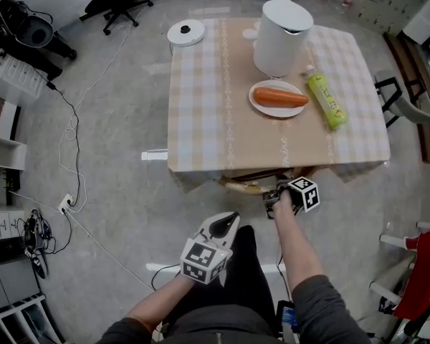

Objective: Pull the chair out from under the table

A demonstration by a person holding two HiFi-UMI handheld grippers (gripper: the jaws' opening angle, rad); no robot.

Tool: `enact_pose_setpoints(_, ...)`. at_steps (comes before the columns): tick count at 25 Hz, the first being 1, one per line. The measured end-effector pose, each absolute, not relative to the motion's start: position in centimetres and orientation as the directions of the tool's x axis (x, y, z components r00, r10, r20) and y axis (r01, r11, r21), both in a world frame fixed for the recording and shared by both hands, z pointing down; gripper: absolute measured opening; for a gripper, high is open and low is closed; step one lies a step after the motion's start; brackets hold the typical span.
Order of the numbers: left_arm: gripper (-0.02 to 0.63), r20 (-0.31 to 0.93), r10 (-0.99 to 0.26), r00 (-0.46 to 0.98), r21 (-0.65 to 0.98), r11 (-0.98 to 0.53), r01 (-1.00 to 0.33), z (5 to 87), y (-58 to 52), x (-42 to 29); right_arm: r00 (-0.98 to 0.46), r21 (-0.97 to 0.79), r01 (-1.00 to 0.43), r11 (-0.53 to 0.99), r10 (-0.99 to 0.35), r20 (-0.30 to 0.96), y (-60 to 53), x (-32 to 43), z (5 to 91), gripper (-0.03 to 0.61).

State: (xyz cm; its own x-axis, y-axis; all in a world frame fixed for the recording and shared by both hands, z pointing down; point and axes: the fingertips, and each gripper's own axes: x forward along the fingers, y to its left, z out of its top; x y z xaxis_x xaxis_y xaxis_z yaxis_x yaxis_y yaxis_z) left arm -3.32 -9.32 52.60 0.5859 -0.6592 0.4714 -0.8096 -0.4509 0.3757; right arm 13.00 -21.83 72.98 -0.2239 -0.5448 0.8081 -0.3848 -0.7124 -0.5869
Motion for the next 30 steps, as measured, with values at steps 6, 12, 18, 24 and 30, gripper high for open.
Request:
enact_pose_setpoints(6,0.009,0.471,-0.653,0.594,0.377,-0.46,-0.804,52.8,-9.1,-3.1,-0.222,-0.587,-0.383,-0.713,-0.545,0.808,-21.2,13.6,73.1,0.146)
enact_pose_setpoints(12,0.009,0.473,-0.653,0.591,0.375,-0.458,-0.806,52.9,-9.2,-3.4,-0.218,-0.584,-0.383,-0.716,-0.544,0.81,-20.6,14.1,73.2,0.144)
enact_pose_setpoints(18,0.009,0.474,-0.653,0.591,0.372,-0.46,-0.806,52.7,-9.1,-3.6,-0.215,-0.582,-0.381,-0.718,-0.543,0.811,-19.9,14.5,73.1,0.144)
enact_pose_setpoints(24,0.009,0.472,-0.653,0.592,0.372,-0.462,-0.805,52.7,-8.9,-3.5,-0.212,-0.583,-0.378,-0.719,-0.546,0.81,-19.4,14.7,73.2,0.144)
enact_pose_setpoints(30,0.009,0.472,-0.653,0.592,0.374,-0.46,-0.806,52.6,-8.7,-3.5,-0.211,-0.586,-0.376,-0.718,-0.549,0.809,-18.9,14.8,73.2,0.144)
